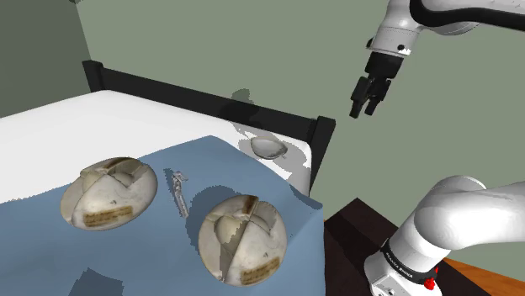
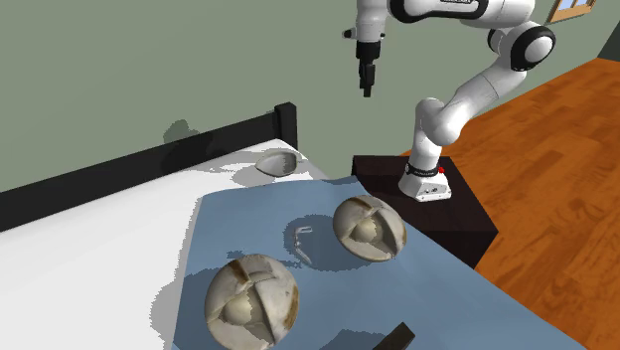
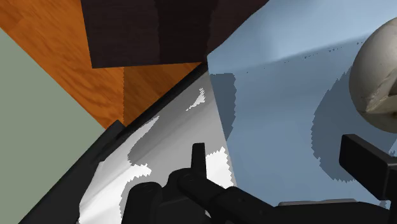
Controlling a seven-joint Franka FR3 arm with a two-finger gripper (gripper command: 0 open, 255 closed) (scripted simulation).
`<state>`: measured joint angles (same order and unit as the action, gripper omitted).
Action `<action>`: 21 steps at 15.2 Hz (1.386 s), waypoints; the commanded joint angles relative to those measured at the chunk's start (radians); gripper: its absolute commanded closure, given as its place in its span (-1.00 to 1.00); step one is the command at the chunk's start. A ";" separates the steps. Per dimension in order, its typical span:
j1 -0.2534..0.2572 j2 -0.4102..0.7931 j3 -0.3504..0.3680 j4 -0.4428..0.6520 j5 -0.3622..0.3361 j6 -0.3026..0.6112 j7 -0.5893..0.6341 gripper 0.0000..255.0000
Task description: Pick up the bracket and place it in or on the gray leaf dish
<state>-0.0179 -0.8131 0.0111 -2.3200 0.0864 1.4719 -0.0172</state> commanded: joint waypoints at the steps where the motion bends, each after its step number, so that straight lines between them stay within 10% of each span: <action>1: 0.000 0.000 0.000 0.000 0.000 0.000 0.000 -1.00; 21: 0.075 0.462 0.410 0.118 0.119 0.391 0.399 -1.00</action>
<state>0.0556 -0.3829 0.4012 -2.2196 0.2098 1.8460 0.3575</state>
